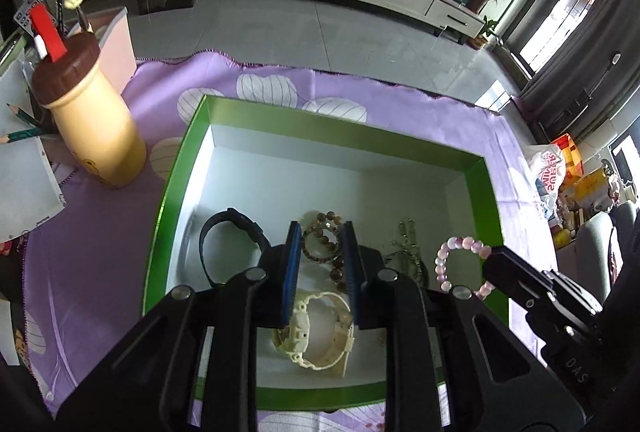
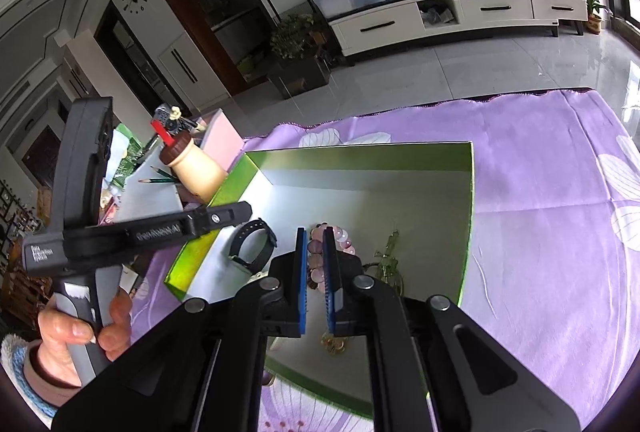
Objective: Organize jewelry
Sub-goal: 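Carry the silver ring and pink bracelet into the green box and open both tools, then grasp the red-and-black bead bracelet with the right tool while the left tool moves toward the dark ring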
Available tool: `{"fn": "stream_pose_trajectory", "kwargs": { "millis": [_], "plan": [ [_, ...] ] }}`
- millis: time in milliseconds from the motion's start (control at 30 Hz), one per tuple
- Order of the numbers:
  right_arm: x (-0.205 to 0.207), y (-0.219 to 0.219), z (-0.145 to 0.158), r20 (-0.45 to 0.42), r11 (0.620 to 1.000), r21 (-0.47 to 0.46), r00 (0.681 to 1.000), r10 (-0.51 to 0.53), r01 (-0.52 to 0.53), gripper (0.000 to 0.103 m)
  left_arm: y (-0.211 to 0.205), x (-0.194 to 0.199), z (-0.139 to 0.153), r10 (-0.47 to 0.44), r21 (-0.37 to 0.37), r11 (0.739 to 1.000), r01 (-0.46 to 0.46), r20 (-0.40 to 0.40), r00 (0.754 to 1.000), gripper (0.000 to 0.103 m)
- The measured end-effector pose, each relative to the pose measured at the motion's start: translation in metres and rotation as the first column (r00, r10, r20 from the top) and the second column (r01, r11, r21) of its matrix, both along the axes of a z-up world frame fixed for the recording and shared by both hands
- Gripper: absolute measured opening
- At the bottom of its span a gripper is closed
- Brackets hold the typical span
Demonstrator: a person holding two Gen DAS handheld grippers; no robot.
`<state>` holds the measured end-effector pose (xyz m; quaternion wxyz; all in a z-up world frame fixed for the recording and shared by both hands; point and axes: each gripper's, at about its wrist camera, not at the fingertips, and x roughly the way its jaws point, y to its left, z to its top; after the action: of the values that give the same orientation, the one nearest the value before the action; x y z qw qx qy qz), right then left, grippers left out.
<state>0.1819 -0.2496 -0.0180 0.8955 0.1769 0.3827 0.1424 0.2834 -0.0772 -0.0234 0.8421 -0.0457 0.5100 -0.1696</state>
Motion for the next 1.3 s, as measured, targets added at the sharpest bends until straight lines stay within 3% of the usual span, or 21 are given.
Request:
{"fn": "stream_pose_trajectory", "kwargs": {
  "millis": [367,733,833,933,1067,1133,1300],
  "plan": [
    [0.02,0.01,-0.021,-0.06,1.0,-0.013,0.998,0.0,0.0,0.007,-0.004,0.013,-0.028,-0.004,0.042,0.999,0.006,-0.043,0.999,0.02],
    [0.031,0.008,-0.028,-0.091,1.0,-0.018,0.996,-0.024,0.022,0.008,-0.008,0.015,-0.031,0.002,0.058,0.998,0.0,-0.045,0.999,0.02],
    [0.03,0.008,-0.027,-0.09,0.999,-0.015,0.995,-0.032,0.031,0.02,-0.008,0.014,-0.031,0.003,0.063,0.998,0.0,-0.042,0.999,0.023],
    [0.026,0.008,-0.024,-0.077,0.999,-0.021,0.996,-0.034,0.033,0.021,-0.009,0.01,-0.028,0.0,0.064,0.998,0.002,-0.033,0.999,0.027],
    [0.012,0.007,-0.016,-0.042,0.999,-0.035,0.999,-0.028,0.026,0.021,-0.01,0.002,-0.019,-0.009,0.058,0.998,0.009,0.003,1.0,0.056],
    [0.001,0.006,-0.011,-0.023,0.999,-0.031,0.999,-0.023,0.022,0.028,-0.011,-0.004,-0.015,-0.018,0.058,0.998,0.017,0.017,1.0,0.058],
    [-0.029,0.001,0.002,0.026,0.999,-0.036,1.0,-0.017,0.018,0.041,-0.011,-0.029,0.004,-0.041,0.051,0.998,0.038,0.073,0.997,0.08]
  ]
}}
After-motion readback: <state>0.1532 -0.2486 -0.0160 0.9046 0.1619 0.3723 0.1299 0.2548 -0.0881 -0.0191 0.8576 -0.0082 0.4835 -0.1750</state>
